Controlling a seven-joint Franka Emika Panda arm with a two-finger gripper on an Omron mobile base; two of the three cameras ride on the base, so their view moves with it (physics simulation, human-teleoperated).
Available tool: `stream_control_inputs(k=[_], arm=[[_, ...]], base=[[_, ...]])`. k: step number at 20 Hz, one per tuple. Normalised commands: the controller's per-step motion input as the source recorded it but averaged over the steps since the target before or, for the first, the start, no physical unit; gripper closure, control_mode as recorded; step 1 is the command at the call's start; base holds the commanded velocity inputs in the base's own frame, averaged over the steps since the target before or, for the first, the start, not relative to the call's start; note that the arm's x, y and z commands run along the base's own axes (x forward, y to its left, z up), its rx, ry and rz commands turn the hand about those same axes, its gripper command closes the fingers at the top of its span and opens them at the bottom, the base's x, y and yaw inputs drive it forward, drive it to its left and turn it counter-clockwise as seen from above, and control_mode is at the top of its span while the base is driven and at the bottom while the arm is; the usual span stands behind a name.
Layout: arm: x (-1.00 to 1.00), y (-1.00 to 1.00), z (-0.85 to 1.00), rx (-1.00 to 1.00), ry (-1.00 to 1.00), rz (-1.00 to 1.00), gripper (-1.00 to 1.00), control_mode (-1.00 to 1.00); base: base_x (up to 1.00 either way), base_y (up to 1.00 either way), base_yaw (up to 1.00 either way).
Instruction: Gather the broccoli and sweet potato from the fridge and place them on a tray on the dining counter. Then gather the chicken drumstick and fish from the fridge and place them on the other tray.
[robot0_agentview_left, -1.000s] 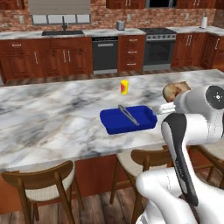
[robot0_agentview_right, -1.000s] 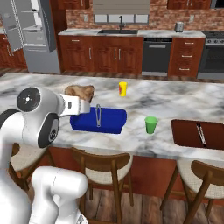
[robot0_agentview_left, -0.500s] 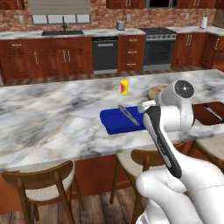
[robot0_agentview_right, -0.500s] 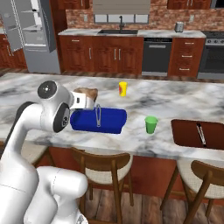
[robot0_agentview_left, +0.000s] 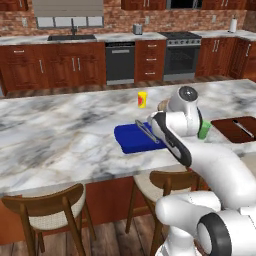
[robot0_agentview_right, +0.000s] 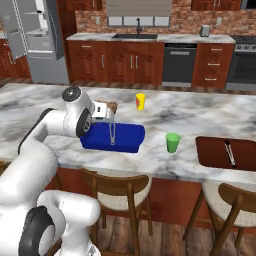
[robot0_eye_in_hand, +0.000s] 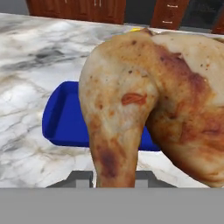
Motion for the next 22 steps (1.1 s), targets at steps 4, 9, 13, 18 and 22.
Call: stream_control_inputs(k=[4, 9, 13, 18, 22], arm=[[0.69, 0.02, -0.51, 0.00, 0.07, 0.00, 1.00, -1.00], [0.65, 0.01, -0.55, 0.00, 0.08, 0.00, 1.00, -1.00], [0.61, 0.05, -0.57, 0.00, 0.08, 0.00, 1.00, -1.00], [0.42, 0.10, -0.53, 0.00, 0.01, -0.01, 1.00, -1.00], [0.34, 0.10, -0.40, 0.00, 0.00, -0.03, 1.00, -1.00]], base=[[0.00, 0.00, 0.00], [0.00, 0.00, 0.00], [0.00, 0.00, 0.00], [0.00, 0.00, 0.00], [0.00, 0.00, 0.00]])
